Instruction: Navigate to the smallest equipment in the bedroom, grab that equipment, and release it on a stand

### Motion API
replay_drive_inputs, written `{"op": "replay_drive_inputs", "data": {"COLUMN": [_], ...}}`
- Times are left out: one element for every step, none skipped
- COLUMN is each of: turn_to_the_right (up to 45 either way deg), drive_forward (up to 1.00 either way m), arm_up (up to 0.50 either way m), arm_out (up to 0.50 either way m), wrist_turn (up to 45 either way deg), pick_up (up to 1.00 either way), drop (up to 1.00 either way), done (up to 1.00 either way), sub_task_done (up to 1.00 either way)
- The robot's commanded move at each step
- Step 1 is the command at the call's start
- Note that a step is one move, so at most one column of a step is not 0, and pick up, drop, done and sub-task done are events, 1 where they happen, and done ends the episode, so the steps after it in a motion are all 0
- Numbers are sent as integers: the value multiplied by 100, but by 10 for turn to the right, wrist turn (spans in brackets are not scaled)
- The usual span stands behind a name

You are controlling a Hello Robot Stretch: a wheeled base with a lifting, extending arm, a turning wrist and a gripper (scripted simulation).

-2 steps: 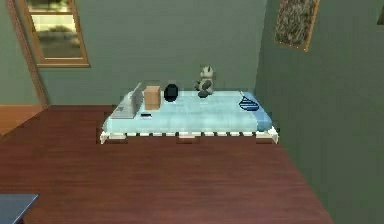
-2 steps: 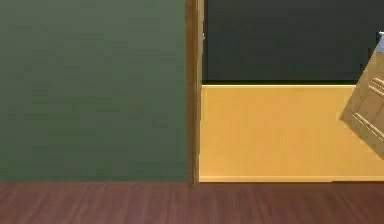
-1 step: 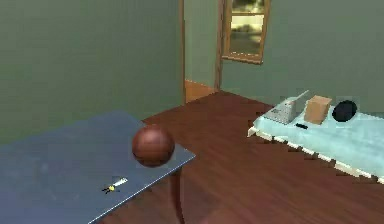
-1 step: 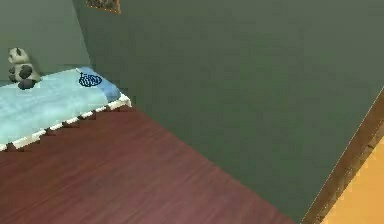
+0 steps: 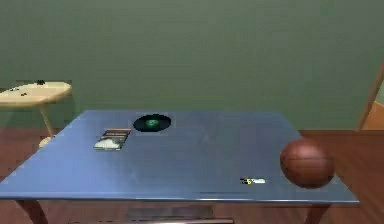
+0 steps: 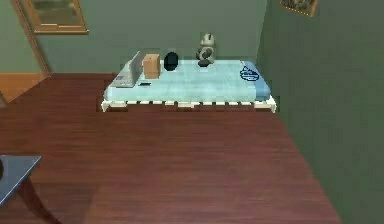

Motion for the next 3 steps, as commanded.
{"op": "replay_drive_inputs", "data": {"turn_to_the_right": [-450,-90,450], "drive_forward": [0,0,0], "arm_up": [0,0,0], "arm_out": [0,0,0], "wrist_turn": [0,0,0], "pick_up": [0,0,0], "drop": [0,0,0], "done": [0,0,0], "sub_task_done": [0,0,0]}}
